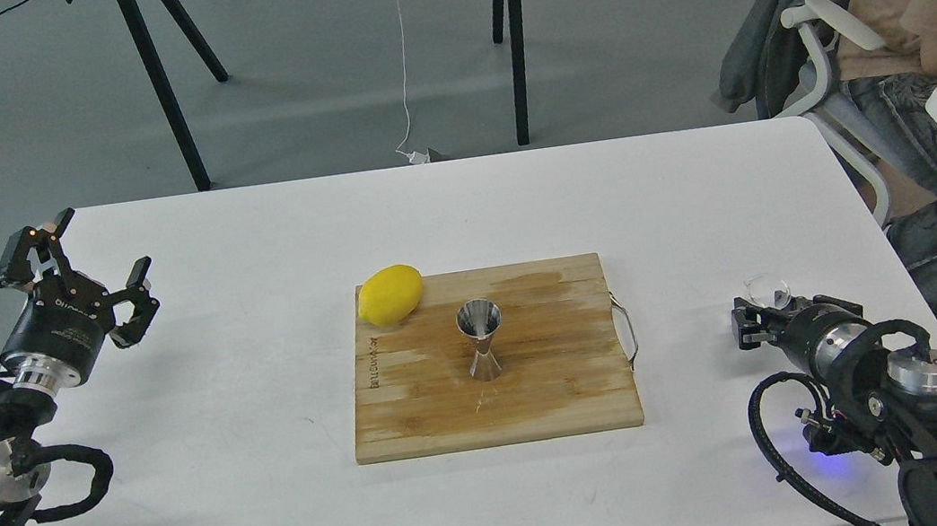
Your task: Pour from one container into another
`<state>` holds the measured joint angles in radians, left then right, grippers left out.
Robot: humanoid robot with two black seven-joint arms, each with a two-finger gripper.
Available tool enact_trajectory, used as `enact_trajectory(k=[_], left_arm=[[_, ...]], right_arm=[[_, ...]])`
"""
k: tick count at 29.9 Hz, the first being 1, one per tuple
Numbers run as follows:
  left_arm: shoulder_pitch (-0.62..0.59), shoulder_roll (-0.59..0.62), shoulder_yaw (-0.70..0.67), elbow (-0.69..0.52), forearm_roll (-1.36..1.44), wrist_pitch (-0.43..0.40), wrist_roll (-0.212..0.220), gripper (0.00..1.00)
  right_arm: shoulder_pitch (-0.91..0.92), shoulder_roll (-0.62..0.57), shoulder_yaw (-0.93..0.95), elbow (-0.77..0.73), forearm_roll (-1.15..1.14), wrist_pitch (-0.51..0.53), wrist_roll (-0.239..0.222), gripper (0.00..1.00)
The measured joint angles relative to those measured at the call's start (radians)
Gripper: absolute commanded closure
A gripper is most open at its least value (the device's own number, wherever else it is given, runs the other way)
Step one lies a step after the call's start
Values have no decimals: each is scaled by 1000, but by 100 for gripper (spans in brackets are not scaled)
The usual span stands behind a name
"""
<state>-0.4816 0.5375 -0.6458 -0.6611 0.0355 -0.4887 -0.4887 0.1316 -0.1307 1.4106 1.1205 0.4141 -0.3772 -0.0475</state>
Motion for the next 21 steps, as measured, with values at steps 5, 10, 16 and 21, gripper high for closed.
enact_trajectory(k=[5, 10, 16, 21], left_arm=[[0, -1, 0, 0, 0, 0, 0, 1], [0, -1, 0, 1, 0, 0, 0, 1], [0, -1, 0, 2, 0, 0, 0, 1], [0, -1, 0, 2, 0, 0, 0, 1]], right_arm=[[-6, 1, -4, 11, 0, 0, 0, 45], [-8, 1, -4, 11, 0, 0, 0, 32], [-15, 0, -4, 11, 0, 0, 0, 2], [-23, -1, -4, 33, 0, 0, 0, 1]])
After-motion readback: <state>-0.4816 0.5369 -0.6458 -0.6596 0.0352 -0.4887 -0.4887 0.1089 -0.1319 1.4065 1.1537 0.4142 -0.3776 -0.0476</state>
